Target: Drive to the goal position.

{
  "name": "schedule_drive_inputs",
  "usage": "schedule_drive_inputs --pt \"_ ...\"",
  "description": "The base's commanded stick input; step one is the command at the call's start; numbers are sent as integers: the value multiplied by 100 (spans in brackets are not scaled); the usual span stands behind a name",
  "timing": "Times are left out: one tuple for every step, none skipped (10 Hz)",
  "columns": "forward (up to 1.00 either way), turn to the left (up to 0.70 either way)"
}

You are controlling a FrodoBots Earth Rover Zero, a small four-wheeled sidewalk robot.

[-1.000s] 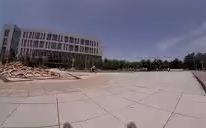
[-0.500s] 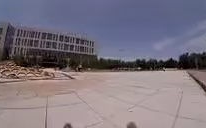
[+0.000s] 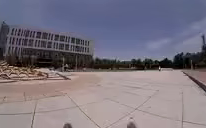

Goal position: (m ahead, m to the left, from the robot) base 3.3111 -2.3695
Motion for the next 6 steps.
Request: schedule_drive_inputs --pt "45 -24" --pt "45 -24" --pt "45 -24" --pt "45 -24" --pt "45 -24" --pt "45 -24"
